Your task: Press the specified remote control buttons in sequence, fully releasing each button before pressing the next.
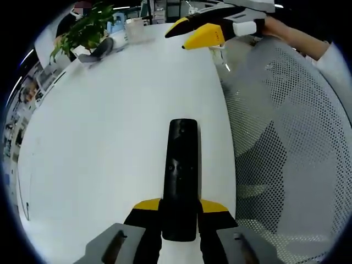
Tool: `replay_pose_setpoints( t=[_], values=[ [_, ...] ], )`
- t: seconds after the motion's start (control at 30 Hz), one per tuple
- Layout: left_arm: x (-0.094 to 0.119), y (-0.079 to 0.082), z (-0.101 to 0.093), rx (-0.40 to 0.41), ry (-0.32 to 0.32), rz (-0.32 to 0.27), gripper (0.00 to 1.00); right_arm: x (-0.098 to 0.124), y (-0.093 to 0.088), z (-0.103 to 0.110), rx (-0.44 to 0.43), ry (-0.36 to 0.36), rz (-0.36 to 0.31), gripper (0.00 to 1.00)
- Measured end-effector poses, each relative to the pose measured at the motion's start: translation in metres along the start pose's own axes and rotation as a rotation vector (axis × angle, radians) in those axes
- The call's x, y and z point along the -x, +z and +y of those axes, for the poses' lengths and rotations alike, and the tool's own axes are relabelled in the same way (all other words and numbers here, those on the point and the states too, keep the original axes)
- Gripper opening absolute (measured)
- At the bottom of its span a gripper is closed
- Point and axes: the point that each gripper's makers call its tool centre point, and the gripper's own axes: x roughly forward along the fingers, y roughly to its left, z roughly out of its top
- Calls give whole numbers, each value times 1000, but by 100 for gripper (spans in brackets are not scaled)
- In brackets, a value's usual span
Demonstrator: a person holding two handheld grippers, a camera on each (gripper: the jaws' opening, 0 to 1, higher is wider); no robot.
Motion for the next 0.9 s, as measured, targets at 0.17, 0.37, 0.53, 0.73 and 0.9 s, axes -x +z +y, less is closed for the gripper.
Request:
replay_pose_setpoints(
  t=[0.17, 0.37, 0.53, 0.73, 0.9],
  values=[
    [0, 0, -3, 6, -1, -3, 24, 0, -1, 1, 3, 6, 4, 38],
    [0, -1, -5, 13, 19, -25, 24, 0, -2, 2, 7, 10, 13, 37],
    [1, -1, -5, 21, 40, -67, 24, 0, -2, 2, 8, 9, 16, 37],
    [2, -2, -5, 25, 39, -140, 24, -1, -3, 4, 21, 12, 25, 35],
    [3, -1, -5, 44, 46, -209, 24, -1, -4, 5, 35, 11, 36, 34]
  ],
)
